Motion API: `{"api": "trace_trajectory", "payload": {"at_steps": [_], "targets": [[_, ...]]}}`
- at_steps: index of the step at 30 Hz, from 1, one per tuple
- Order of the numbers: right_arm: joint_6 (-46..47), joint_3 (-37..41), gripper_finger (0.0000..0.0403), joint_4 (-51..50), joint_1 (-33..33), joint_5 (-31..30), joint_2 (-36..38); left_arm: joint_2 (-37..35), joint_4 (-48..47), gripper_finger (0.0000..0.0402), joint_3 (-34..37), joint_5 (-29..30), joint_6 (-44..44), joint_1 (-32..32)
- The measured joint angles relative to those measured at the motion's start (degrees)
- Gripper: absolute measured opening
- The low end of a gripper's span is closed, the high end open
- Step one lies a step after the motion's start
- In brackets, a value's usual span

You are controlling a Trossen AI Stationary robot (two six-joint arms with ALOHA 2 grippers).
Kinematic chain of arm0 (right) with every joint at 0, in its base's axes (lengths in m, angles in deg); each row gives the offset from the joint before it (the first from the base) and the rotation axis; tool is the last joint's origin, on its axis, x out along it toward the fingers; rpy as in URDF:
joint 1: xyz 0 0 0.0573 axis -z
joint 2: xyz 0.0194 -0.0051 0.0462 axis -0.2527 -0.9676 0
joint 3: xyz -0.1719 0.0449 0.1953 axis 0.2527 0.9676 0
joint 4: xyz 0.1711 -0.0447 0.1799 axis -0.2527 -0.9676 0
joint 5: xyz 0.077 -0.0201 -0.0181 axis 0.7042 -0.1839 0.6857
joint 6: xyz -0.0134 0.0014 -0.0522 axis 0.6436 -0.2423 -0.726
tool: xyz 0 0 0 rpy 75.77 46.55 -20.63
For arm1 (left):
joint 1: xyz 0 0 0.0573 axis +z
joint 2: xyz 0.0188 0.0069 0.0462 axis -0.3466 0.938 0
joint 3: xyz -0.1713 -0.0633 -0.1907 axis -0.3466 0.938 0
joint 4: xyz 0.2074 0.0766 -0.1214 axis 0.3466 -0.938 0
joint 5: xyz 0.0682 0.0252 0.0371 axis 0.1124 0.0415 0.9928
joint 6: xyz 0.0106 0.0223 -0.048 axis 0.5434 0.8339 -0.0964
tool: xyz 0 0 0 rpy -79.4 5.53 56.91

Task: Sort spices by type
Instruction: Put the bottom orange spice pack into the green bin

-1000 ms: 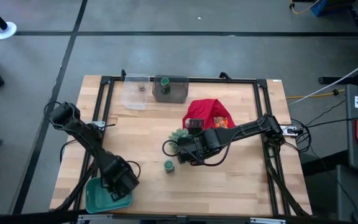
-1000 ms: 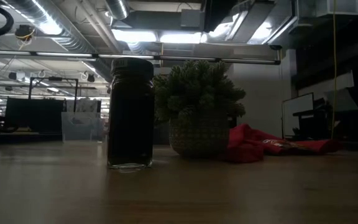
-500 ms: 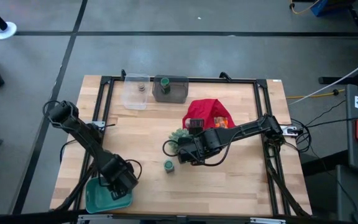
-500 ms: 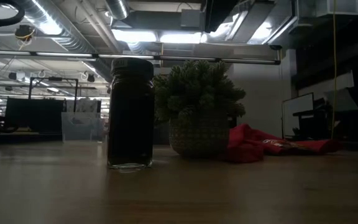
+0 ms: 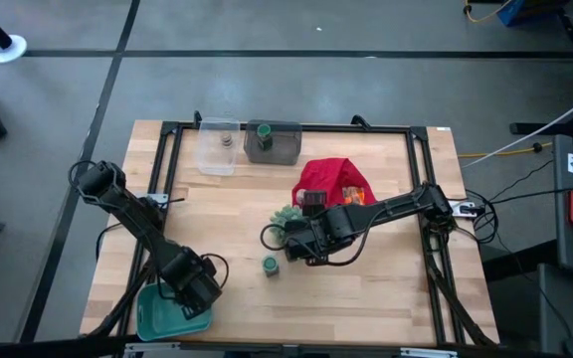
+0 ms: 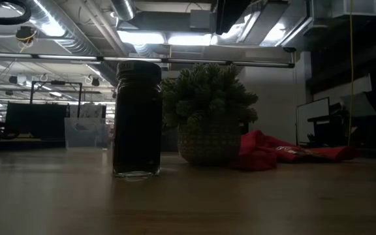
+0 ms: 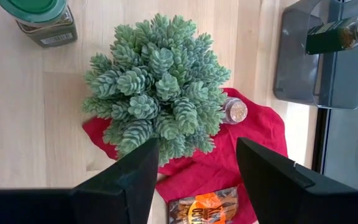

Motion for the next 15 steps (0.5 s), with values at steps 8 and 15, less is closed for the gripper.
{"api": "trace_trajectory", "payload": {"at_steps": [8, 15], "targets": [[-0.01, 0.02, 0.0216, -3.27, 0.01, 0.0, 0.0, -0.25, 2.39, 0.0004, 0.0, 1.02, -6.72, 0.0], [0.0, 0.02, 0.0216, -4.08, 0.0, -0.02, 0.0, -3.72, 4.63, 0.0002, -0.01, 6.24, -15.62, -0.1]]}}
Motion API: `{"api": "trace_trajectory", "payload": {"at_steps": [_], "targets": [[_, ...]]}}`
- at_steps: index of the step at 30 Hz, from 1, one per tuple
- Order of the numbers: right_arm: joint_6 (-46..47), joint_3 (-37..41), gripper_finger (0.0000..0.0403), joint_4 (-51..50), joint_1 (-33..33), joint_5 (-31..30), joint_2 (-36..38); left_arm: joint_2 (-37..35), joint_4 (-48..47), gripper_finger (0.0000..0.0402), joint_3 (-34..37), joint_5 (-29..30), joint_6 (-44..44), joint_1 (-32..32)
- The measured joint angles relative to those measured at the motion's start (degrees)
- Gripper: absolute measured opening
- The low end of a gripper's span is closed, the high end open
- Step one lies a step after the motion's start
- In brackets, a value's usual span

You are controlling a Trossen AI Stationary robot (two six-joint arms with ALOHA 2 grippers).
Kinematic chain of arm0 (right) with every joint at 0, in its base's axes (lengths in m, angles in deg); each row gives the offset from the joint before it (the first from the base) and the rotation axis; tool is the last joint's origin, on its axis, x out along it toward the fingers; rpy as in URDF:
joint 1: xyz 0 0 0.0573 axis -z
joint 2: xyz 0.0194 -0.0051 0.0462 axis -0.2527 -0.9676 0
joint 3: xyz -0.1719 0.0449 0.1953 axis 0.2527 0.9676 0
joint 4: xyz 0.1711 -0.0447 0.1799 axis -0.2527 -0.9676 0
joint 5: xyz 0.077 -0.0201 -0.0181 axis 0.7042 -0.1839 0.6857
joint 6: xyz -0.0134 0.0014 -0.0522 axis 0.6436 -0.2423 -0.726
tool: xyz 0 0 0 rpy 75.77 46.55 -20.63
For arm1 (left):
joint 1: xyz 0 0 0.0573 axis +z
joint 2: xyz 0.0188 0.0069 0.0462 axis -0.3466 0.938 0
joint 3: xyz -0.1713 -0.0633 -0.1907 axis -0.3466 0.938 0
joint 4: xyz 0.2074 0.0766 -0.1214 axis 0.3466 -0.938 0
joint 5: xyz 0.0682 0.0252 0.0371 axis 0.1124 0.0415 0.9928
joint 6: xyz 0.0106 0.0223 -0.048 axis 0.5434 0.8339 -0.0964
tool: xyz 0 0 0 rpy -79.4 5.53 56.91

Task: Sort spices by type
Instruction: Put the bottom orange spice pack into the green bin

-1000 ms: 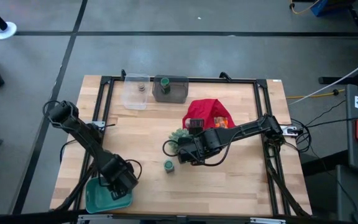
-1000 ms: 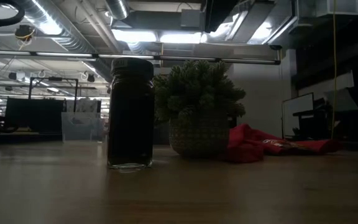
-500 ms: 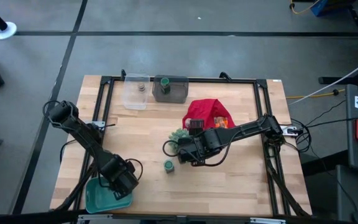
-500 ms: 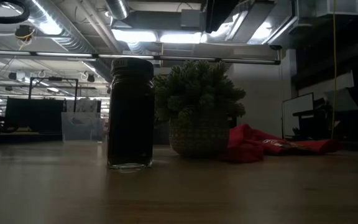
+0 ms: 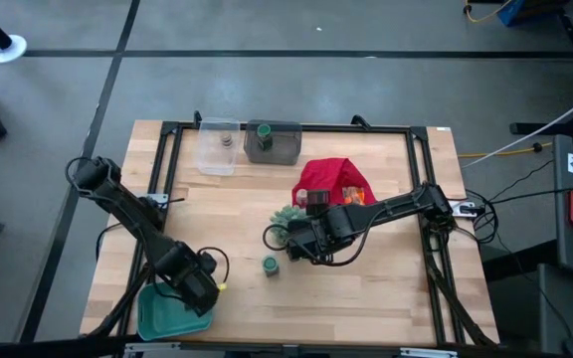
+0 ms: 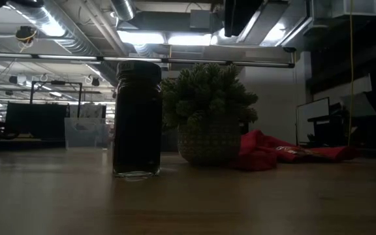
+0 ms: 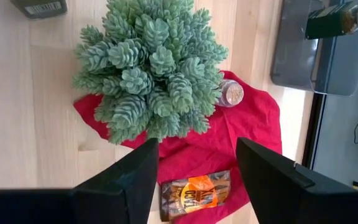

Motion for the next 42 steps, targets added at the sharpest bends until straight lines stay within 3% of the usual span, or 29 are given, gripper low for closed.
{"api": "trace_trajectory", "payload": {"at_steps": [16, 28, 42], "targets": [[0.26, 0.0, 0.0216, 0.01, 0.0, 0.0, 0.0, -0.43, 1.16, 0.0005, -0.01, 15.2, -26.42, -3.76], [0.46, 0.0, 0.0216, 0.01, 0.01, 0.0, 0.0, -0.43, 6.03, 0.003, -0.01, 16.82, -24.52, -3.96], [0.0, 0.02, 0.0216, 0.04, 0.0, 0.0, 0.33, -1.19, 7.91, 0.0122, 0.01, 16.69, -18.84, -3.92]]}}
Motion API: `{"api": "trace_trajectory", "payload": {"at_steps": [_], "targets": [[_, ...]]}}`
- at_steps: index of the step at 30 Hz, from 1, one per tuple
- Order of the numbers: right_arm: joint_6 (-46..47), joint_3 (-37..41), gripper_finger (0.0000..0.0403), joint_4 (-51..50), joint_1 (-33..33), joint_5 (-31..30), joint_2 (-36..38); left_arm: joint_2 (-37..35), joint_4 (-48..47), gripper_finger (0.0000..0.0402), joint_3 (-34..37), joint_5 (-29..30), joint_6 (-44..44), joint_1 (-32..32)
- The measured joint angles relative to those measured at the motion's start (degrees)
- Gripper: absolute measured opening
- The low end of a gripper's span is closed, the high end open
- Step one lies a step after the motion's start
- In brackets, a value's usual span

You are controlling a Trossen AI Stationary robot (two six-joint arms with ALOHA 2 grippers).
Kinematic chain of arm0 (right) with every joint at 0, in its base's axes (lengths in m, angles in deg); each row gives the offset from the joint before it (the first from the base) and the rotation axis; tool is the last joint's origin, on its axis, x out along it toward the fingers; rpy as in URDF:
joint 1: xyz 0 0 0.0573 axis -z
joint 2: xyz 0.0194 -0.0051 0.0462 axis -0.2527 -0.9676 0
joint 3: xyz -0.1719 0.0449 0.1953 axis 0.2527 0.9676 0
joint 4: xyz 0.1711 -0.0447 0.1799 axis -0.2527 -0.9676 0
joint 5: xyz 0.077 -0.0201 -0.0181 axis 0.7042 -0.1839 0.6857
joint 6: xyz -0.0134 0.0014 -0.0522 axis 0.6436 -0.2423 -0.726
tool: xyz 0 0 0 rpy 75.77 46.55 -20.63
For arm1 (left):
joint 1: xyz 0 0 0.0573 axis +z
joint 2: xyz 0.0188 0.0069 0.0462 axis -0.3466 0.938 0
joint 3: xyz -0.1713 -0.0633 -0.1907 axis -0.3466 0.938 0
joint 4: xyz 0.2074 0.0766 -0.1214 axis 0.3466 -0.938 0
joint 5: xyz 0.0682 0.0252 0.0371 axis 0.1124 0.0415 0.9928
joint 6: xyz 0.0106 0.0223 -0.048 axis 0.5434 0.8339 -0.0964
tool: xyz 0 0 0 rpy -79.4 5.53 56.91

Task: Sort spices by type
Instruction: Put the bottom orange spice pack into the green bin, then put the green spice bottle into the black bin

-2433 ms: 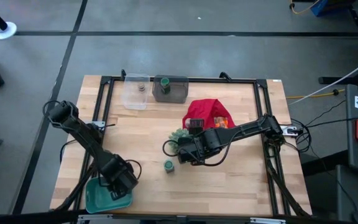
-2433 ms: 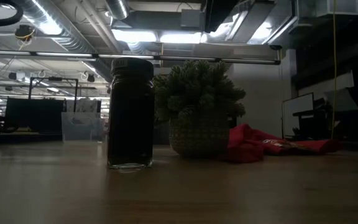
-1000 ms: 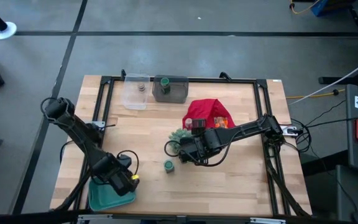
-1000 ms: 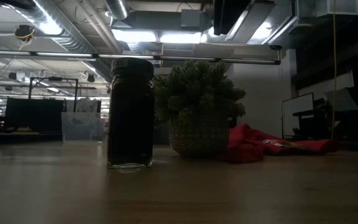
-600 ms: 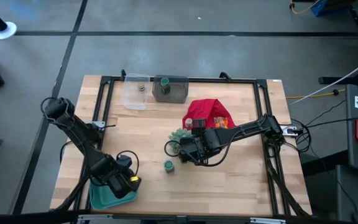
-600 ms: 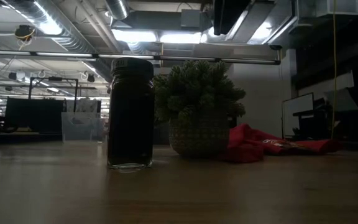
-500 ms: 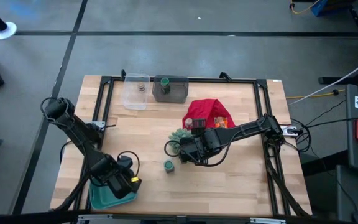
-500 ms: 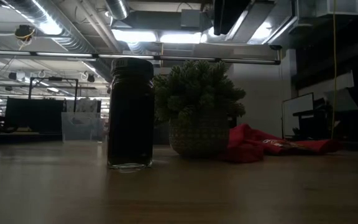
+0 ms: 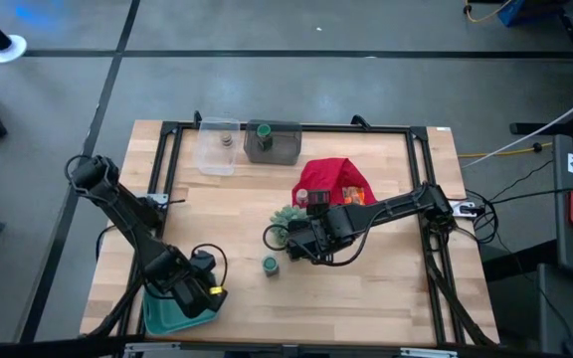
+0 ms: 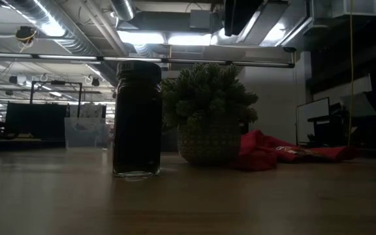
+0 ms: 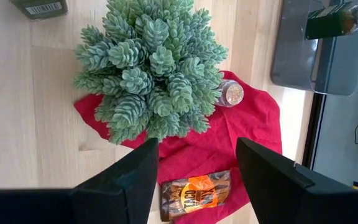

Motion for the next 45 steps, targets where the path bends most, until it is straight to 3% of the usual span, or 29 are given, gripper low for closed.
{"api": "trace_trajectory", "payload": {"at_steps": [12, 16, 27, 36, 45], "targets": [[-0.04, -0.01, 0.0216, 0.0, 0.01, 0.0, 3.72, -4.68, 6.89, 0.0125, 0.0, 1.66, 7.19, 0.02], [-0.19, 0.0, 0.0216, -0.05, 0.0, 0.43, 4.7, -5.25, 8.66, 0.0125, 0.0, 5.89, 12.14, 0.16], [-0.24, 0.0, 0.0216, -0.04, 0.0, 1.05, 8.73, -5.29, 16.17, 0.0125, 0.0, 21.3, 35.94, 3.22], [-0.24, 0.0, 0.0216, -0.03, 0.0, 1.02, 14.1, -5.27, 15.17, 0.0125, 0.0, 20.95, 52.37, 7.67], [0.0, 0.0, 0.0216, -0.04, 0.0, 0.96, 17.72, -1.14, 14.96, 0.0125, 2.32, 17.51, 57.47, 13.78]]}}
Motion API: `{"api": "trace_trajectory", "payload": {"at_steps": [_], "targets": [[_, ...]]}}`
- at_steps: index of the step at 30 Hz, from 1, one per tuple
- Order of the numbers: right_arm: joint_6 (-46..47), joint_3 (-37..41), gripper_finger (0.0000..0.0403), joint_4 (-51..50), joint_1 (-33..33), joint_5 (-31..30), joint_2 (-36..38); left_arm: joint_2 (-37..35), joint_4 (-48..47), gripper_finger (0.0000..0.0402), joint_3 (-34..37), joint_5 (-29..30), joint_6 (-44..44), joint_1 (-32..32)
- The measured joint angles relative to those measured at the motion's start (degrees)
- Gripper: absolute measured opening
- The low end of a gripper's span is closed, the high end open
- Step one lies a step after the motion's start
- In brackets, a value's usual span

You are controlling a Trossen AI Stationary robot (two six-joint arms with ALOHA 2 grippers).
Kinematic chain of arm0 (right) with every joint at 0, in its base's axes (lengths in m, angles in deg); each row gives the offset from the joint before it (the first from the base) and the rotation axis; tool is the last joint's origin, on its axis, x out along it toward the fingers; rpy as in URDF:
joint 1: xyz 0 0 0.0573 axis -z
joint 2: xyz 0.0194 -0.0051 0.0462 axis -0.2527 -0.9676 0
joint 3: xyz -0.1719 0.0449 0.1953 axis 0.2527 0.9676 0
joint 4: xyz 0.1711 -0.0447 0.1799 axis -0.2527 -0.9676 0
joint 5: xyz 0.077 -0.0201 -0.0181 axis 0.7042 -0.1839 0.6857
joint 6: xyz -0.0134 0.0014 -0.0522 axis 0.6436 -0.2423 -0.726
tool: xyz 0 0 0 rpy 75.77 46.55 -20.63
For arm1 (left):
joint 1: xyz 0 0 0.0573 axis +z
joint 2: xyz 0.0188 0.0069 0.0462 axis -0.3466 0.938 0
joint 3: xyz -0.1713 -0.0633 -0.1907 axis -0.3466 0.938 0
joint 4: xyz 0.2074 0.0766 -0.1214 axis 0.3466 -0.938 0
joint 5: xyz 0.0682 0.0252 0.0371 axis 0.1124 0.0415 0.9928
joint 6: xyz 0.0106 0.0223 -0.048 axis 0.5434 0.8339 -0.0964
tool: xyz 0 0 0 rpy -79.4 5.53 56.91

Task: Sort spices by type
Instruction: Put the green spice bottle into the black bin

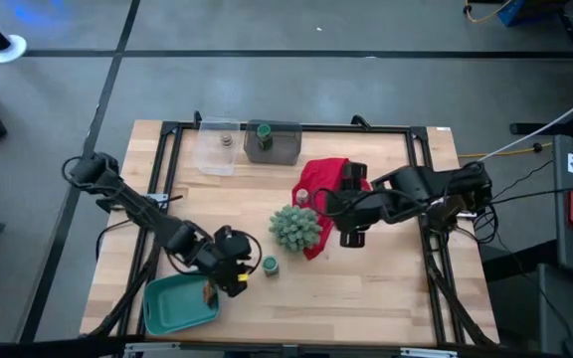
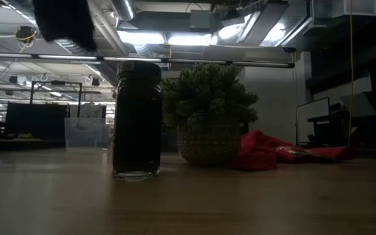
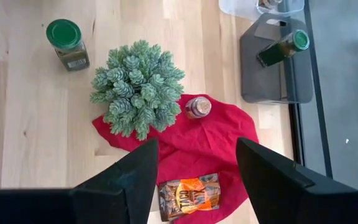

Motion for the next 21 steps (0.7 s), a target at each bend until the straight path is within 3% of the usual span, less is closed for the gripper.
{"api": "trace_trajectory", "payload": {"at_steps": [7, 14, 21], "targets": [[-1.27, 0.0, 0.0216, 0.02, 0.0, -0.2, 1.87, 3.95, 0.7, 0.0125, 0.52, -1.87, 12.62, 3.58], [-1.51, 0.6, 0.0216, 0.15, 0.0, -0.54, 3.91, 6.87, 0.91, 0.0125, 0.52, -5.0, 15.39, 4.35], [2.45, 12.39, 0.0216, 0.87, -0.02, -3.38, 11.18, 10.69, 0.88, 0.0125, 0.52, -7.82, 14.79, 4.62]]}}
